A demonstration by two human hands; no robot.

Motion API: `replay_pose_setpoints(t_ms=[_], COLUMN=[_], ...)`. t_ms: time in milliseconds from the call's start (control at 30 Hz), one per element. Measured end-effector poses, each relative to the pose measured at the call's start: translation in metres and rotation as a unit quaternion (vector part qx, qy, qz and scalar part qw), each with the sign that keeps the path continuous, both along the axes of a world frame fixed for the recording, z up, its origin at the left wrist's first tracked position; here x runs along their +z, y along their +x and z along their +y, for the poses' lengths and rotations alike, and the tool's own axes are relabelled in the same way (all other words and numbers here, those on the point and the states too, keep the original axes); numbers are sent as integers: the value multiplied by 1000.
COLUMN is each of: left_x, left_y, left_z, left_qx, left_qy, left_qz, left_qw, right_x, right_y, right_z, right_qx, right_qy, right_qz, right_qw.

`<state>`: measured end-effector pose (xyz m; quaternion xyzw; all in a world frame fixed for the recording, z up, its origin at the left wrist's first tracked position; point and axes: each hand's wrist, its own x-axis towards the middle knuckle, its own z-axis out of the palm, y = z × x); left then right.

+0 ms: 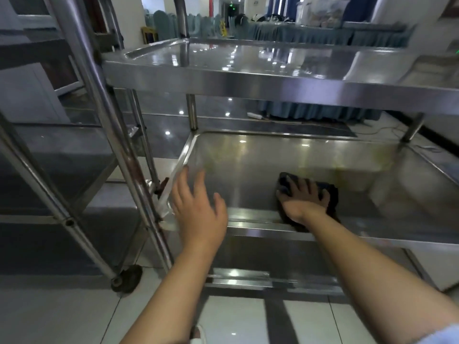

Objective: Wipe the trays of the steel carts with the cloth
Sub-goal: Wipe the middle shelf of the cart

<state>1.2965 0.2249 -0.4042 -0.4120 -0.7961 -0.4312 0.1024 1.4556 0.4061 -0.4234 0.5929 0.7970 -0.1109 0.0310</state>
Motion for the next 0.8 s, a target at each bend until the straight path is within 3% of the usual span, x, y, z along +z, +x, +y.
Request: replay_pose_setpoints(t_ms=[100, 200, 300, 400, 567, 800], left_x=[-14, -30, -38, -39, -40, -41], left_y=[14, 13, 7, 6, 5, 10], left_z=[21, 36, 46, 48, 47, 49], left_qx=[-65, -50, -47, -59, -67, -53], left_qy=[-173, -313, -390, -406, -401, -410], left_qz=[6, -27, -29, -38, -47, -36], left_qw=[983, 948, 919, 911, 912, 910], right_x=[0, -6, -7, -4, 2, 0], right_y=[-34, -53, -49, -29, 54, 197], right_z=[-30, -44, -34, -15, 38, 88], right_qx=[109, 204, 228, 242, 132, -113], right_qy=[1, -1, 5, 3, 36, 19], right_qz=[18, 37, 50, 58, 41, 13], right_qw=[994, 978, 972, 969, 990, 993])
